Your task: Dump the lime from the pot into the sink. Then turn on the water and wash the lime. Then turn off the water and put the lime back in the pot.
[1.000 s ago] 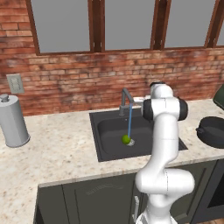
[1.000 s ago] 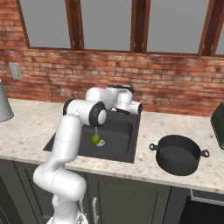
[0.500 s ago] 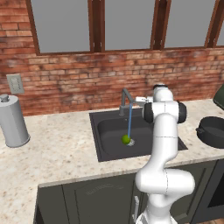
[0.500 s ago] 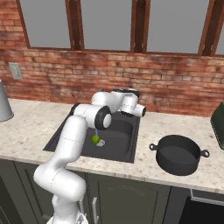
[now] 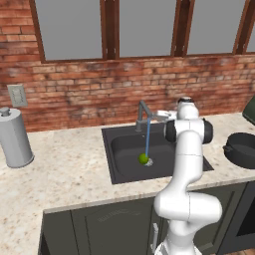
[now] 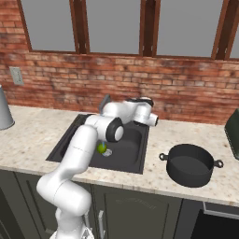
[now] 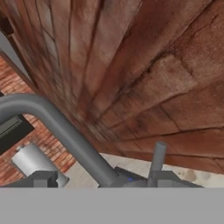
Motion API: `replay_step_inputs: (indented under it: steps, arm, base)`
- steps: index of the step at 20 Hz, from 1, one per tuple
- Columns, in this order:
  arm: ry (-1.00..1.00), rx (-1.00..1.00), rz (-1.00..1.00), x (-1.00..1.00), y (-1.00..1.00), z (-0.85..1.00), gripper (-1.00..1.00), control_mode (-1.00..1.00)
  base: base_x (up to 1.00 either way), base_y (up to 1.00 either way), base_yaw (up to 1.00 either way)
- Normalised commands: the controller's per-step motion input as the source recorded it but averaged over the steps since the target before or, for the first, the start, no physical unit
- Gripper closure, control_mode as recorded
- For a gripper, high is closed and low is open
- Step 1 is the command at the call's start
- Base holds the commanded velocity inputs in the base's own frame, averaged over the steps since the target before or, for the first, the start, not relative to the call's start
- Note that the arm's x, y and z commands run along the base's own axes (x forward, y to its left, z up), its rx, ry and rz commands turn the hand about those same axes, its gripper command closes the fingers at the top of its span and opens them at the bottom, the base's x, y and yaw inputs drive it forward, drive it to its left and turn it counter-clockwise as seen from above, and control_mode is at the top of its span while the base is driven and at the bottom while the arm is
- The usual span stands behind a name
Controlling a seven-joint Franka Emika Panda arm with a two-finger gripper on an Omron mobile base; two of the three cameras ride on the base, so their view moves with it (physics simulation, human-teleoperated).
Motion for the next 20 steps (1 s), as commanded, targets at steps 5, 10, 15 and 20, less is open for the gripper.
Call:
replay_step_inputs:
  steps: [5,10,15,20]
  arm:
    - [-0.11,0.03,0.07,0.0,0.57,0.14,-1.0,-1.0]
    - [-0.12,0.0,0.06,0.0,0.66,0.15,-1.0,-1.0]
    - [-0.11,0.0,0.04,0.01,0.79,0.19,-1.0,-1.0]
    - [-0.13,0.0,0.03,0.05,0.85,0.32,-1.0,-1.0]
  base:
    - [0.0,0.0,0.0]
    - [0.0,0.0,0.0]
    - [0.0,0.0,0.0]
    - [0.0,0.0,0.0]
